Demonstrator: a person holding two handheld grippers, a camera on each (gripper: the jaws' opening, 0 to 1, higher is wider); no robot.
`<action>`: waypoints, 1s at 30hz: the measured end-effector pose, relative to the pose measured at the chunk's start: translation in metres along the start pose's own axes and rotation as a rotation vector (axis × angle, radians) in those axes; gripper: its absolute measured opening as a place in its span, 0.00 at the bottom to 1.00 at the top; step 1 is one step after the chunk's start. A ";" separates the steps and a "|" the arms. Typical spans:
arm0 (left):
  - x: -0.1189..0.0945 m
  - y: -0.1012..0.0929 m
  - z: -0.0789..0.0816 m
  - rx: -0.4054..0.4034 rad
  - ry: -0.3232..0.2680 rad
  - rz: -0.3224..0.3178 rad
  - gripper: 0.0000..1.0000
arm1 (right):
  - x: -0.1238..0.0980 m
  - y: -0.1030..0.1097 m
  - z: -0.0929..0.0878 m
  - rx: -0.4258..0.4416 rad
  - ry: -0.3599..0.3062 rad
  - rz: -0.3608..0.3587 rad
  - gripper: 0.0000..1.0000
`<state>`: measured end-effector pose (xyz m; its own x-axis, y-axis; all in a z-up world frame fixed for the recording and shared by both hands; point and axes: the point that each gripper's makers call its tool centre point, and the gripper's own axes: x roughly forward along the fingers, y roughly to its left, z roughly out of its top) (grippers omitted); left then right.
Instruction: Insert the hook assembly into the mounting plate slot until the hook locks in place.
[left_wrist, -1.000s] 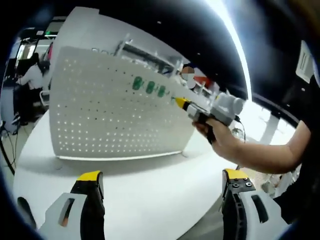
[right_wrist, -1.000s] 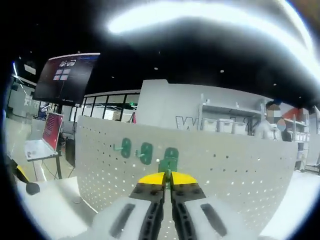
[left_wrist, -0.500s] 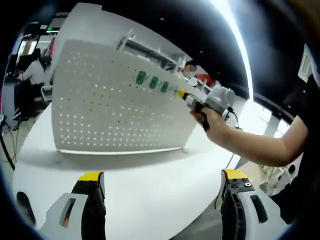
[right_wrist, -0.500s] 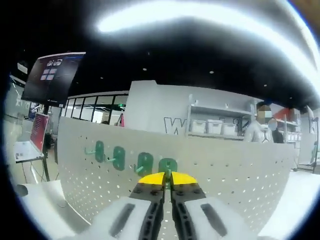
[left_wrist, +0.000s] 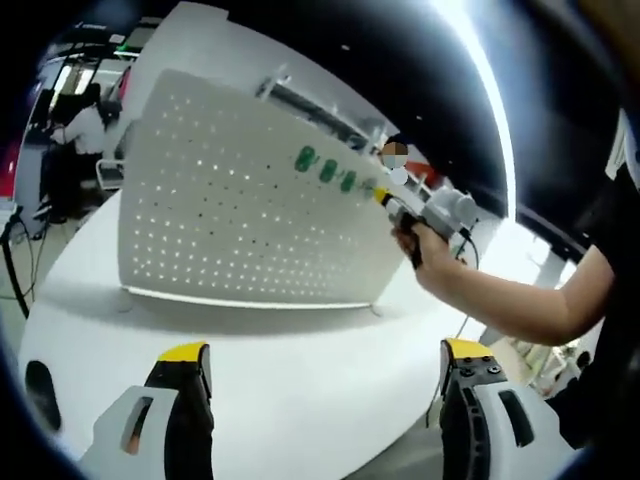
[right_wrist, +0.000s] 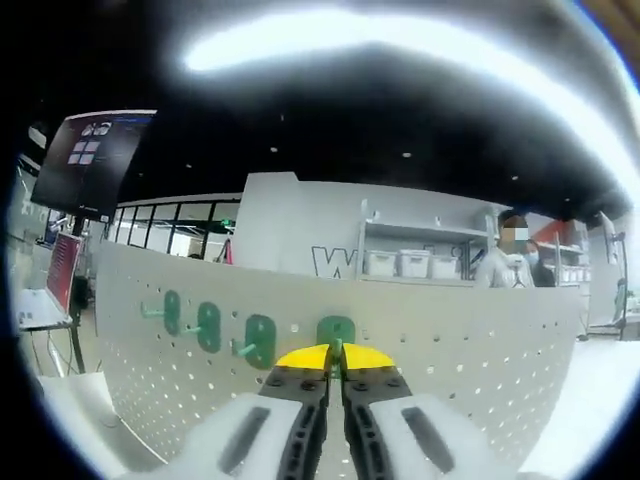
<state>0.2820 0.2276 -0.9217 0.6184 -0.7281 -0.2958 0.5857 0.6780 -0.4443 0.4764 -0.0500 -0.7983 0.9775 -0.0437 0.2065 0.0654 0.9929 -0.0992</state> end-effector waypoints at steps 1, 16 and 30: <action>-0.001 0.002 -0.001 0.004 0.005 0.005 0.96 | 0.000 -0.001 -0.001 0.005 0.000 -0.004 0.00; -0.005 0.011 0.000 -0.016 -0.009 0.033 0.94 | 0.004 0.009 -0.005 0.040 -0.028 -0.011 0.00; -0.007 0.020 -0.014 -0.032 0.007 0.057 0.94 | 0.005 0.013 -0.007 -0.012 -0.015 -0.019 0.00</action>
<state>0.2822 0.2444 -0.9407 0.6461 -0.6893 -0.3276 0.5324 0.7146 -0.4537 0.4840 -0.0378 -0.8055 0.9728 -0.0608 0.2234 0.0863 0.9906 -0.1065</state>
